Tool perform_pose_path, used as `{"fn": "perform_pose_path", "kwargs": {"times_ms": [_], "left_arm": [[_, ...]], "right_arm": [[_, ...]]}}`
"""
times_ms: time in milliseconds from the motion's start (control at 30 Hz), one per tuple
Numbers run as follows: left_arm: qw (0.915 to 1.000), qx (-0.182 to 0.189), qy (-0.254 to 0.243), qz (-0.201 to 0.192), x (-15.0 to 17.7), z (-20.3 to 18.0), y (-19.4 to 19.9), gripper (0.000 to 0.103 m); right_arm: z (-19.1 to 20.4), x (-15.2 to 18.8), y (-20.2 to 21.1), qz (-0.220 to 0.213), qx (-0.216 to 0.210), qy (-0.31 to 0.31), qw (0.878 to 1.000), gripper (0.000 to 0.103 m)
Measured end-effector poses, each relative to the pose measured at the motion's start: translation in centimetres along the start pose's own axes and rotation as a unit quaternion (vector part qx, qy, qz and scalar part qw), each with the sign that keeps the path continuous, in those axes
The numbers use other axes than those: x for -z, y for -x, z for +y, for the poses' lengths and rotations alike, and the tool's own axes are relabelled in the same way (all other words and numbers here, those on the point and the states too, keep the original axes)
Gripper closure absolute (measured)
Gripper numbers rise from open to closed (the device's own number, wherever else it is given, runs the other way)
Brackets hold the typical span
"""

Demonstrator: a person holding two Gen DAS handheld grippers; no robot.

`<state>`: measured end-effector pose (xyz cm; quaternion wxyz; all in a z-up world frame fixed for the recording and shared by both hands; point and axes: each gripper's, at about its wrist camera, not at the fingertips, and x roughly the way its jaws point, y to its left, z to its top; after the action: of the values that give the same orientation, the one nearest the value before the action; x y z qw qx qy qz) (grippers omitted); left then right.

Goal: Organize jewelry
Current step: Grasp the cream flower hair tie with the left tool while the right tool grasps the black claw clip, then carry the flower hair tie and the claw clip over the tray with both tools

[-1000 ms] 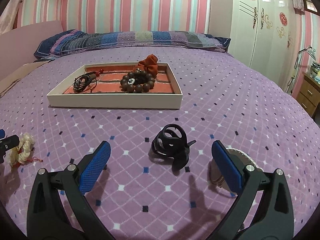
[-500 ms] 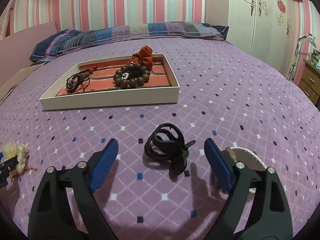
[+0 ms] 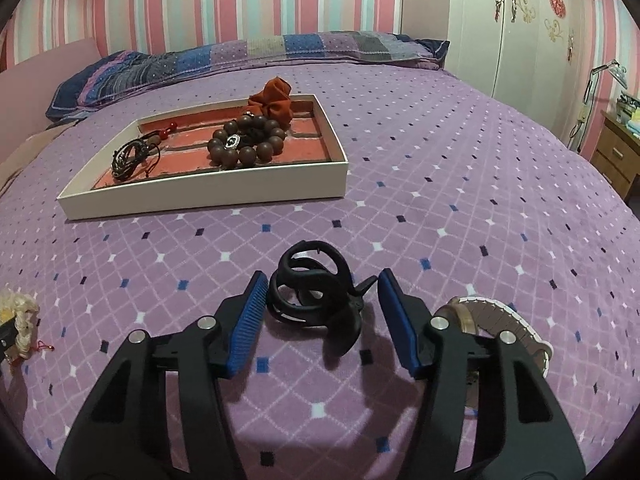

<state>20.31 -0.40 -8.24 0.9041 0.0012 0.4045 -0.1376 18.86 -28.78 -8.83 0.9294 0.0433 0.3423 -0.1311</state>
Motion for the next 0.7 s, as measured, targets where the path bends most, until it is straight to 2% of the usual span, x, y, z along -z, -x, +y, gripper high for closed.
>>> {"fn": "perform_pose_path", "kwargs": {"times_ms": [100,700], "left_arm": [[1.0,0.007,0.0,0.001,0.0,-0.1,0.0,0.071],[0.9998,-0.004,0.017,-0.012,-2.0,-0.4,1.2,0.081]], "right_arm": [[-0.1,0.1,0.0,-0.002,-0.001,-0.001,1.0,0.046],[-1.2,0.1,1.0,-0.019,-0.025,-0.029,0.999,0.047]]}}
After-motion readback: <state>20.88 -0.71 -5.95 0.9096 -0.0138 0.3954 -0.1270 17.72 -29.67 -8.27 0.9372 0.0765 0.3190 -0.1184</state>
